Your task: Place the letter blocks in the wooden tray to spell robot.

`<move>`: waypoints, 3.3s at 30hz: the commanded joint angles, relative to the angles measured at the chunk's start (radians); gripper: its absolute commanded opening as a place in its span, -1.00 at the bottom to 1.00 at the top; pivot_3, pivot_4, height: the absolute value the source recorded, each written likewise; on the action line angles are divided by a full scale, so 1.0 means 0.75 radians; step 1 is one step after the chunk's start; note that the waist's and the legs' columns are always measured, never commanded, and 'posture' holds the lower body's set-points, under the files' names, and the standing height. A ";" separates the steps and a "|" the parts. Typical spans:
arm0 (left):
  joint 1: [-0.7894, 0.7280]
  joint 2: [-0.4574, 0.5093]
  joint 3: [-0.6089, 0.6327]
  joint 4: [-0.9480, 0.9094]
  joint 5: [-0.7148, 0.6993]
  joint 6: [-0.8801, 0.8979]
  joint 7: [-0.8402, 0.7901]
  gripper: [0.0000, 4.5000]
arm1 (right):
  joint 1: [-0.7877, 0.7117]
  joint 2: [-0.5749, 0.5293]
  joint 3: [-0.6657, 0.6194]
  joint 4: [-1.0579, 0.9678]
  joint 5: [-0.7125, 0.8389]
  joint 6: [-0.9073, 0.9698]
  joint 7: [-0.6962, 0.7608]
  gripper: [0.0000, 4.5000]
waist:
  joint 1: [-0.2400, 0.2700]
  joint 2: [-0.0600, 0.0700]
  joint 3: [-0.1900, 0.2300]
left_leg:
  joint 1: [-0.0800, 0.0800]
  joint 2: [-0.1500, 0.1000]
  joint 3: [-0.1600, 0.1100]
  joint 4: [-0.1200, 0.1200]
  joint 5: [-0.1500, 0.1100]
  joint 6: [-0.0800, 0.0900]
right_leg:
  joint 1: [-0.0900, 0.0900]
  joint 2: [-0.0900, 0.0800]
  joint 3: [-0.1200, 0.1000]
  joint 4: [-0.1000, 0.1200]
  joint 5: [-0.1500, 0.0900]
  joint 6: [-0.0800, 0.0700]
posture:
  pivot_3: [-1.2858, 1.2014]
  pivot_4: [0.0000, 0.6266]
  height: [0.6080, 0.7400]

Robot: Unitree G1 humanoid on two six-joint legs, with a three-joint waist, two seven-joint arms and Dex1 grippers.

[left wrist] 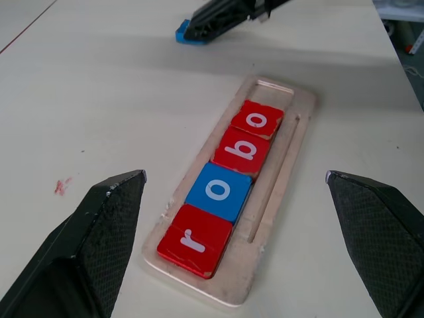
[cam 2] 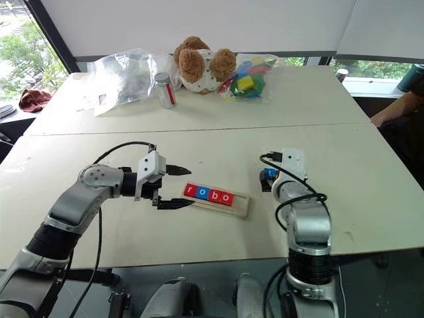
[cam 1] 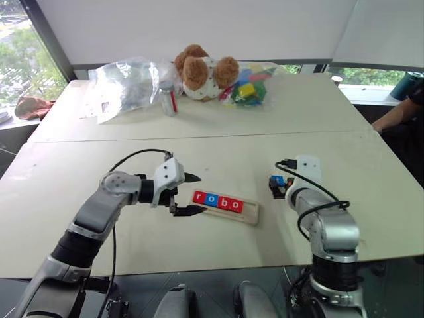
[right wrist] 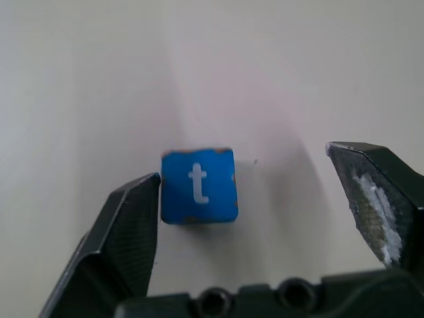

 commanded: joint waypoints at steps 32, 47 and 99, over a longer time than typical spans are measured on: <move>0.093 0.229 0.202 -0.110 -0.056 0.077 -0.042 1.00 | -0.694 -0.594 0.370 2.029 0.010 -1.929 1.738 -0.09 | -0.003 -0.001 0.003 | 0.001 0.003 0.001 0.000 0.000 -0.002 | 0.003 -0.002 0.001 -0.006 0.000 0.000 | 0.03 -0.52 1.00; 0.063 0.200 0.158 -0.045 -0.040 0.049 -0.075 1.00 | -0.038 -0.702 0.302 0.309 0.247 -0.879 1.509 -0.50 | 0.009 0.000 0.002 | -0.006 0.002 -0.002 0.001 -0.002 0.001 | -0.002 -0.004 0.000 -0.005 0.000 0.000 | 0.03 -0.52 1.00; 0.056 0.107 0.096 0.008 0.022 -0.017 -0.061 1.00 | -0.048 -0.726 0.478 0.233 0.192 -0.956 1.232 0.99 | 0.006 0.000 0.002 | -0.004 0.001 -0.001 0.002 -0.002 0.002 | -0.001 -0.002 -0.001 -0.004 0.000 0.000 | 0.03 -0.52 1.00</move>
